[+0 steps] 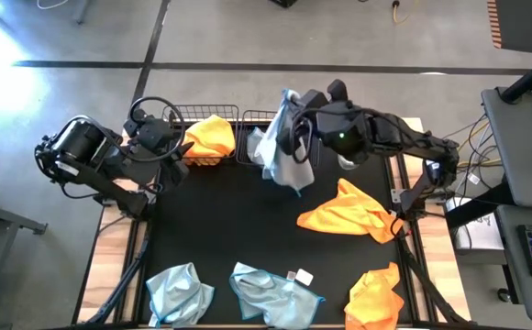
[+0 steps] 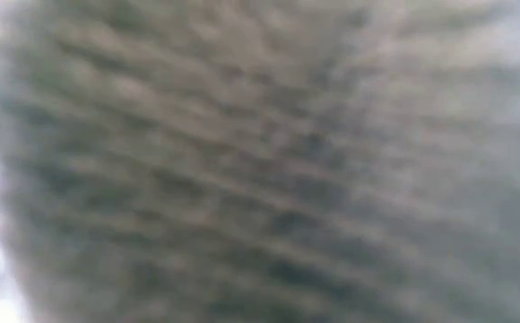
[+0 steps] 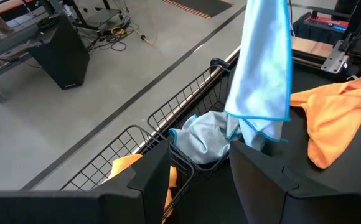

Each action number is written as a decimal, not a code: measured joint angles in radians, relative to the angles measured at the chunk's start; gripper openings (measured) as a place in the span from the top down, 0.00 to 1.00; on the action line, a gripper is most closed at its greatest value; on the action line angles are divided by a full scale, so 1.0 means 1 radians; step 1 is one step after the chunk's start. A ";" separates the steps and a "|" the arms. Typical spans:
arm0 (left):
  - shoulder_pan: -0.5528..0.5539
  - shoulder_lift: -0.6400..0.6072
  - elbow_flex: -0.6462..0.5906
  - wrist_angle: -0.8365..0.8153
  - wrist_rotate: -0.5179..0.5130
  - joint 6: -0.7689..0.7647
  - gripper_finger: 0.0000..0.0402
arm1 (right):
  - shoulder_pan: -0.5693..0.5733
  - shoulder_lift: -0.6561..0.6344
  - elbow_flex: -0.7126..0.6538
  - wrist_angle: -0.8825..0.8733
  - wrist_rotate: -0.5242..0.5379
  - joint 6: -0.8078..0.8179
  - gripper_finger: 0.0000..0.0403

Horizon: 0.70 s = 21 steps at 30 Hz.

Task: Sort microfiber towel by color & place in baskets
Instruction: Put the blue microfiber cloth into the right black wire basket

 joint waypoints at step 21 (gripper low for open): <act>0.000 0.000 0.000 0.000 0.000 0.000 0.62 | -0.202 0.000 0.025 0.139 -0.009 -0.046 0.98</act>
